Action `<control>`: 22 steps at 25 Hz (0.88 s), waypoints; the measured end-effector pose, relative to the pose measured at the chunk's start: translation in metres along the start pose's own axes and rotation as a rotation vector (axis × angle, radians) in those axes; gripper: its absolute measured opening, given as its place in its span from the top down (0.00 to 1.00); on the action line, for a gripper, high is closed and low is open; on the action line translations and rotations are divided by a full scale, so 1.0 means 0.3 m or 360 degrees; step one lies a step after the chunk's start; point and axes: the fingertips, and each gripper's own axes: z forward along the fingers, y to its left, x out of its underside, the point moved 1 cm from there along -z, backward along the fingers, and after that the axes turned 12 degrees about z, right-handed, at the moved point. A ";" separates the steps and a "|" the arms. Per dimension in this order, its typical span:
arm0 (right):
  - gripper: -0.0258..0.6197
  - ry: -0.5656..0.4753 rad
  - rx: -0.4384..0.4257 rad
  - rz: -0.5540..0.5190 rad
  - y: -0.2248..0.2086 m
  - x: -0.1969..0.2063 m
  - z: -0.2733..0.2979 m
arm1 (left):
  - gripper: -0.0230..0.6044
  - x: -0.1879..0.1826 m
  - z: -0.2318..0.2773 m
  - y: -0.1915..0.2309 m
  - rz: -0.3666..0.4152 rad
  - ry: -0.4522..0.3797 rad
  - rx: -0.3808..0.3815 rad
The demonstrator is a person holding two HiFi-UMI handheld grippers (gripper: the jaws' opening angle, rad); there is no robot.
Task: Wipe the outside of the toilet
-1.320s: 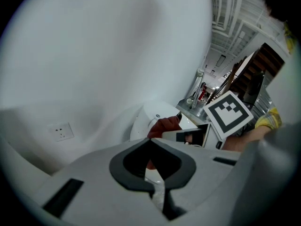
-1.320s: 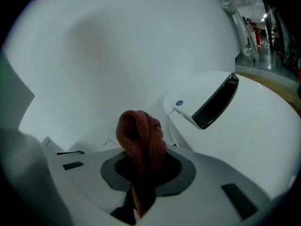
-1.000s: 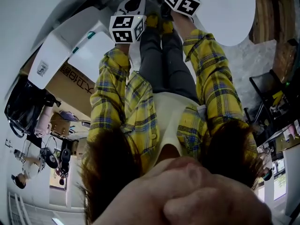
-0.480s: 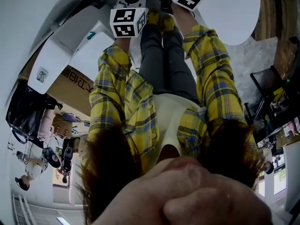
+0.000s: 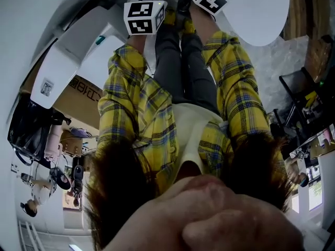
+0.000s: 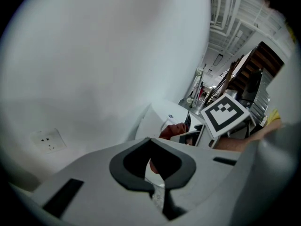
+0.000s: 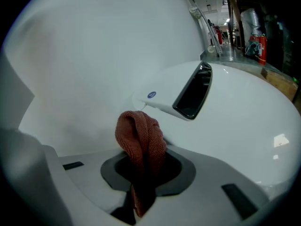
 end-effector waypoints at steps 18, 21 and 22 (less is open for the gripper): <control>0.83 -0.0023 0.0079 0.0075 -0.299 0.085 -0.166 | 0.95 0.084 0.042 -0.234 0.0156 0.0101 0.0145; 0.83 -0.0016 0.0094 0.0088 -0.359 0.107 -0.213 | 0.95 0.093 0.046 -0.306 0.0193 0.0111 0.0188; 0.83 -0.0014 0.0099 0.0089 -0.380 0.113 -0.229 | 0.95 0.095 0.047 -0.331 0.0204 0.0113 0.0201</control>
